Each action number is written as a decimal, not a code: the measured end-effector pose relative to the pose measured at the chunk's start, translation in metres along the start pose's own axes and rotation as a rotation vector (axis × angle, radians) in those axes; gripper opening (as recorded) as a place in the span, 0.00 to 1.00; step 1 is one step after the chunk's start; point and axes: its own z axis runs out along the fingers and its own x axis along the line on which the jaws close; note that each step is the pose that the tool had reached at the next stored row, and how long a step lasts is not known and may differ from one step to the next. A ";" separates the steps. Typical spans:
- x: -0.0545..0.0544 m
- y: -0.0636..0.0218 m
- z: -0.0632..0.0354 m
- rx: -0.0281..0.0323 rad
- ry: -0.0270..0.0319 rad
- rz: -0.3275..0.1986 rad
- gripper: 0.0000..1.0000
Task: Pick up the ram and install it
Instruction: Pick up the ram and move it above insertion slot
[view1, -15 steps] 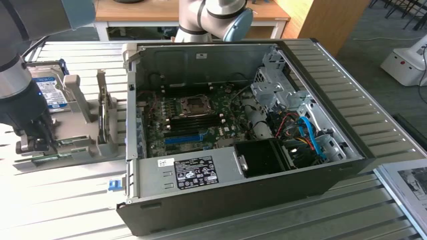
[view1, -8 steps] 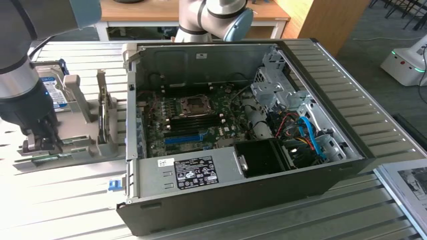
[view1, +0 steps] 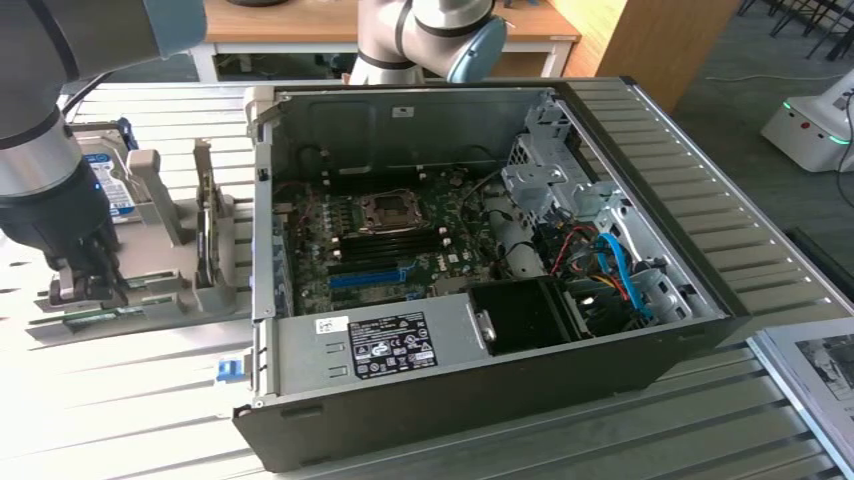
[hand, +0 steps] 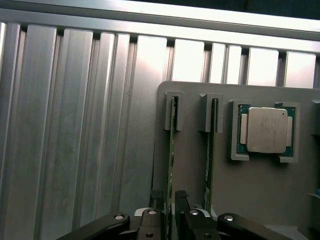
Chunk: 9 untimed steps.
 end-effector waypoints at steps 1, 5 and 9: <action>0.000 0.0000 0.0002 -0.0001 0.0000 0.000 0.24; 0.000 -0.0001 0.0024 0.0002 -0.0001 0.000 0.24; 0.000 -0.0001 0.0051 0.0001 -0.0001 0.000 0.24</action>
